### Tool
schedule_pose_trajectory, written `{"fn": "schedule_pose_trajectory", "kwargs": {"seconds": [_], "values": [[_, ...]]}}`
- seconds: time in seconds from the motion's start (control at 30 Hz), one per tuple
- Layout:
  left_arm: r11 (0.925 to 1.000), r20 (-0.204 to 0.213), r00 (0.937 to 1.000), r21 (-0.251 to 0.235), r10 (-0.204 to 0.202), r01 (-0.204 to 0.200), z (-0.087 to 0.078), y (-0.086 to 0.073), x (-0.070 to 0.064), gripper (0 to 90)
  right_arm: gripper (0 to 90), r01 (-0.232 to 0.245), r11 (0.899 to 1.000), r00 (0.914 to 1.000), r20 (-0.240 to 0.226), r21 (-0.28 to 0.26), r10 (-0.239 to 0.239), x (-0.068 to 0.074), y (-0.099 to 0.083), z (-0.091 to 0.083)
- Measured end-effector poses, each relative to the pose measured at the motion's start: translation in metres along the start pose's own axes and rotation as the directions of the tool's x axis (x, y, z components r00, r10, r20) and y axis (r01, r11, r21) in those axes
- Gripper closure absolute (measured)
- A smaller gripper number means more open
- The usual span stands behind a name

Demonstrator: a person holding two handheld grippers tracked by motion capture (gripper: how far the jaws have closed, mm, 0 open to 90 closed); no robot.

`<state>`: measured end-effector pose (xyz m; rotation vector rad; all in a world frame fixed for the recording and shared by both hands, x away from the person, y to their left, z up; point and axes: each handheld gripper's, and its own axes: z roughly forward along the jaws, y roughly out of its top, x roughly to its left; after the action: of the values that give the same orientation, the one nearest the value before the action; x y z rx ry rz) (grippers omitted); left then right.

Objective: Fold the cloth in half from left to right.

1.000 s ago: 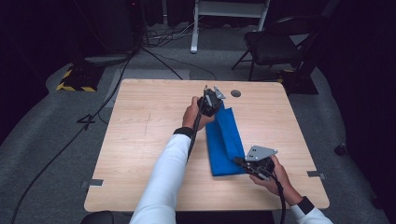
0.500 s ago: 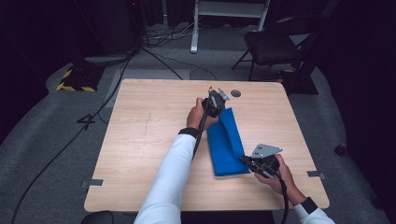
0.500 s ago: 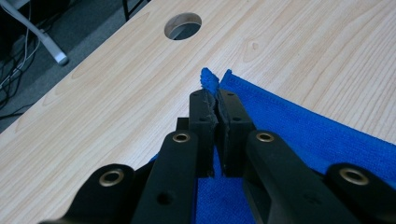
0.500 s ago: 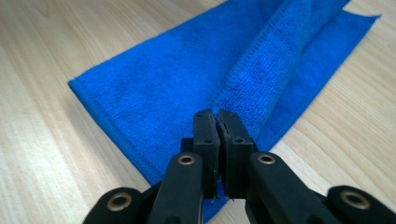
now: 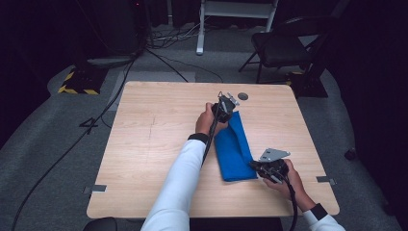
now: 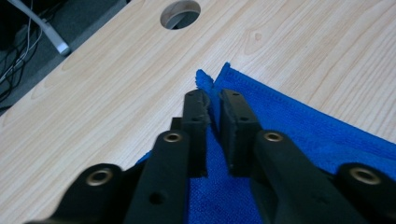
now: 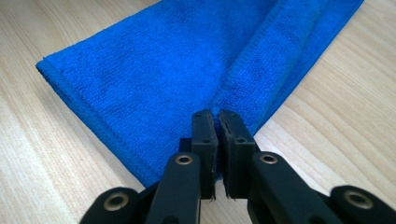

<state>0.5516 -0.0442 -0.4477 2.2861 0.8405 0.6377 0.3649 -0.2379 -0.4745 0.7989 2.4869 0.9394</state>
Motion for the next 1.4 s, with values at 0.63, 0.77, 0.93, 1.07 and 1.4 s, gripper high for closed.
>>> {"fn": "schedule_pose_trajectory", "kwargs": {"seconds": [0.63, 0.77, 0.93, 1.07, 1.4], "values": [[0.9987, -0.014, 0.9998, -0.048, -0.017, 0.017, -0.017, -0.019, 0.005, 50.0, 69.0, -0.02, 0.999, 0.9996, 0.019, 0.046, 0.019, 0.001, -0.004, 0.002], [0.9979, -0.003, 0.9998, -0.062, -0.02, 0.02, -0.024, -0.024, 0.004, 43.9, 64.3, -0.036, 0.998, 0.9987, 0.038, 0.042, 0.034, 0.0, -0.003, -0.001], [0.9973, 0.056, 0.9983, -0.073, 0.013, -0.009, -0.041, -0.036, -0.006, 37.0, 63.0, -0.038, 0.998, 0.9986, 0.038, 0.049, 0.036, -0.001, -0.004, 0.0], [0.994, 0.111, 0.9912, -0.091, 0.071, -0.061, -0.06, -0.054, -0.023, 32.1, 60.7, -0.043, 0.998, 0.9983, 0.041, 0.053, 0.041, -0.003, -0.005, 0.0], [0.987, 0.267, 0.9516, -0.089, 0.153, -0.133, -0.101, -0.095, -0.068, 22.2, 42.7, -0.06, 0.995, 0.9977, 0.036, 0.075, 0.058, -0.006, -0.01, -0.001]]}}
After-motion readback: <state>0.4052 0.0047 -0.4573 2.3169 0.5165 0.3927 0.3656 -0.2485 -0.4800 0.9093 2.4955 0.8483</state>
